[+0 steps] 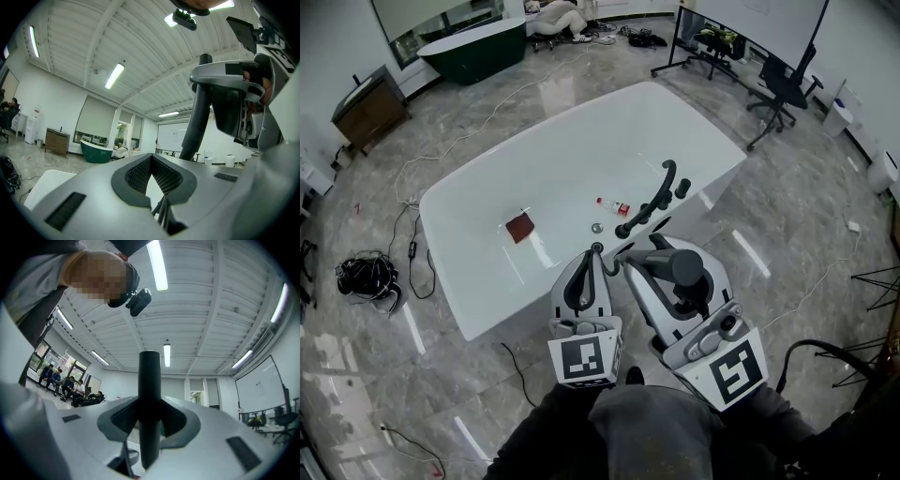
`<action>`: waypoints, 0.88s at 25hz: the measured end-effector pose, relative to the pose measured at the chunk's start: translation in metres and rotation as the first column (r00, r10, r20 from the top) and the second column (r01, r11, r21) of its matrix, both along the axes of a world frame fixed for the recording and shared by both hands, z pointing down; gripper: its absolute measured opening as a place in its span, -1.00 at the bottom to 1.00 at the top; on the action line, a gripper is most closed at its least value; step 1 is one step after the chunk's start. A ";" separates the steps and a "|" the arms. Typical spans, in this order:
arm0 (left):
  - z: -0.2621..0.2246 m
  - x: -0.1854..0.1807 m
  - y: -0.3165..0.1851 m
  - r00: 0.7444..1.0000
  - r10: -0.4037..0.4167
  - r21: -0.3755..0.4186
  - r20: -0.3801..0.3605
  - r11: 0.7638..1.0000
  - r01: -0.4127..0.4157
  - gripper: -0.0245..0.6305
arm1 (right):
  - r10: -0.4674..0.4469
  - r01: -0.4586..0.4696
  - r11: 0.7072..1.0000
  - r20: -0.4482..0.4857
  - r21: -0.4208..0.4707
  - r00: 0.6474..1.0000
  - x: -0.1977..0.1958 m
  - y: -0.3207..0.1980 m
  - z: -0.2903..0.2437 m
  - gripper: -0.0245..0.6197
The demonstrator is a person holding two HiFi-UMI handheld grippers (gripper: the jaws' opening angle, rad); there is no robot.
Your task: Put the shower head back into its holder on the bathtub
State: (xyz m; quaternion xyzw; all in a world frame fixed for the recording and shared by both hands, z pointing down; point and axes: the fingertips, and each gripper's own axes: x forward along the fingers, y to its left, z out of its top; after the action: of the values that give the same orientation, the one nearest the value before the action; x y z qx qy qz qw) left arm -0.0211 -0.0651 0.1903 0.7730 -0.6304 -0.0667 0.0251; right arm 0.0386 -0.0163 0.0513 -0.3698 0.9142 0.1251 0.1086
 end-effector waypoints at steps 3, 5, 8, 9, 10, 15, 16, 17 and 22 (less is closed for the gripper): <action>-0.002 -0.001 0.000 1.000 -0.002 -0.006 0.006 1.000 0.002 -0.92 | -0.006 0.006 1.000 0.004 -0.001 1.000 -0.001 0.000 0.001 -0.51; -0.002 -0.001 0.000 1.000 0.001 -0.008 0.005 1.000 -0.001 -0.92 | -0.003 0.003 1.000 0.008 0.004 1.000 -0.001 0.000 0.001 -0.51; 0.000 -0.001 0.000 1.000 0.004 -0.013 0.003 1.000 -0.004 -0.92 | -0.001 0.001 1.000 0.008 -0.012 1.000 0.000 -0.001 0.004 -0.50; 0.000 0.000 0.000 1.000 0.004 -0.017 0.006 1.000 -0.004 -0.92 | -0.001 0.001 1.000 0.007 -0.022 1.000 0.001 -0.001 0.007 -0.50; 0.001 0.000 0.000 1.000 0.004 -0.020 0.008 1.000 -0.004 -0.92 | -0.001 0.001 1.000 0.007 -0.030 1.000 0.001 -0.002 0.009 -0.51; 0.007 0.001 -0.003 1.000 0.007 -0.031 0.013 0.999 -0.007 -0.92 | 0.013 -0.012 0.998 0.006 -0.062 1.000 0.006 -0.008 0.022 -0.51; 0.009 0.001 -0.003 1.000 0.008 -0.032 0.013 0.999 -0.008 -0.92 | 0.017 -0.017 0.998 0.002 -0.061 1.000 0.007 -0.009 0.024 -0.50; 0.012 0.001 -0.004 1.000 0.009 -0.033 0.013 0.999 -0.009 -0.92 | 0.016 -0.016 0.998 0.003 -0.056 1.000 0.007 -0.009 0.025 -0.50; 0.022 0.004 -0.005 1.000 0.012 -0.035 0.001 0.999 -0.012 -0.92 | 0.005 -0.004 0.999 0.014 -0.041 1.000 0.007 -0.010 0.025 -0.51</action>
State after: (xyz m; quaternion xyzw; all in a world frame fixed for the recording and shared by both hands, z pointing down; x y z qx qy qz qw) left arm -0.0169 -0.0705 0.2123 0.7763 -0.6268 -0.0548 0.0387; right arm 0.0453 -0.0267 0.0765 -0.3750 0.9149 0.1041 0.1072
